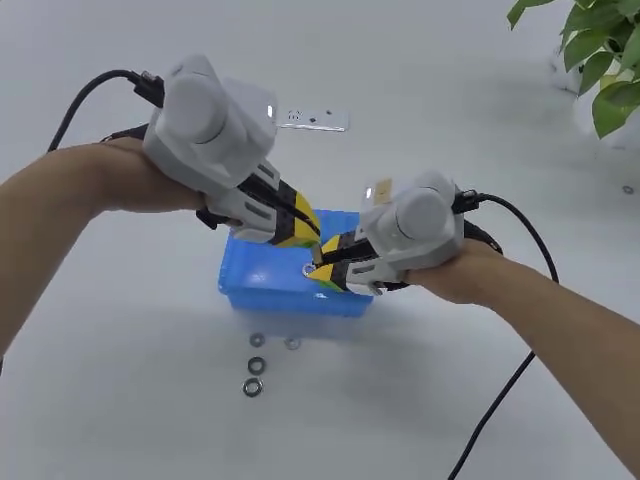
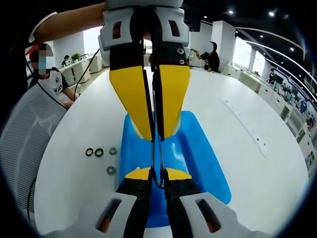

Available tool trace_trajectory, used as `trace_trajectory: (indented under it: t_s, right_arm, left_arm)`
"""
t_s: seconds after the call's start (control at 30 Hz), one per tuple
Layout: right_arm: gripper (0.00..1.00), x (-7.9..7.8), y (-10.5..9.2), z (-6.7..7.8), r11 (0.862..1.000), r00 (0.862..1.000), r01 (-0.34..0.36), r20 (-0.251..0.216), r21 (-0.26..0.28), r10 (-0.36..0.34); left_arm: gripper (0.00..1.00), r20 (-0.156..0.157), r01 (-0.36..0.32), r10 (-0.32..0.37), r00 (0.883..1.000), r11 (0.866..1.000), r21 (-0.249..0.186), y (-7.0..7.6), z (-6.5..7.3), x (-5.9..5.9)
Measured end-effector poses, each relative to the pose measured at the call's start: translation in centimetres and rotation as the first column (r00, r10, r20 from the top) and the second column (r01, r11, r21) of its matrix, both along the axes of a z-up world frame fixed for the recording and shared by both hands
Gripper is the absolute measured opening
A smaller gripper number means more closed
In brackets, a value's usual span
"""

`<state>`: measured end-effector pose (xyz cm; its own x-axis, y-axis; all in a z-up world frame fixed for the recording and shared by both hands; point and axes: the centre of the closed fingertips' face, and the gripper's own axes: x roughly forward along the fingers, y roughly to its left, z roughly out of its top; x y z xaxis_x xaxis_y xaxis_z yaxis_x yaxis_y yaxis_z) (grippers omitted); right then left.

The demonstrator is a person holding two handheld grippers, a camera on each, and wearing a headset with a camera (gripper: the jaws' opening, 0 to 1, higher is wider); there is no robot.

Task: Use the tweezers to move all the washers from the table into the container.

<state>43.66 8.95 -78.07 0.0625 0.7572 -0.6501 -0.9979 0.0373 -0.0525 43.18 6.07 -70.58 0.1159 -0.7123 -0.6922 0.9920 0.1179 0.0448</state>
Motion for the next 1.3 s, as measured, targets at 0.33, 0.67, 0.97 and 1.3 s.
trace_trajectory:
  t_s: [0.33,0.67,0.97,1.3]
  right_arm:
    - [0.11,-0.1,-0.2,-0.6,1.000,1.000,-0.015,0.013,-0.026,0.016]
    - [0.11,-0.1,-0.4,-0.7,0.999,1.000,-0.012,0.016,-0.030,0.013]
    - [0.11,-0.3,-0.4,0.0,1.000,0.999,-0.010,0.032,-0.024,0.011]
    - [0.11,-0.5,0.0,1.6,1.000,0.998,-0.011,0.054,-0.008,0.011]
  left_arm:
    - [0.06,-0.005,0.001,-0.001,1.000,1.000,0.007,-0.1,-0.6,-0.1]
    - [0.06,-0.004,-0.001,0.001,1.000,1.000,0.008,-0.1,-0.7,-0.2]
    - [0.06,0.006,-0.005,0.005,1.000,1.000,0.005,-0.1,0.0,-0.3]
    - [0.06,0.027,-0.013,0.013,1.000,1.000,0.004,0.4,1.6,-0.9]
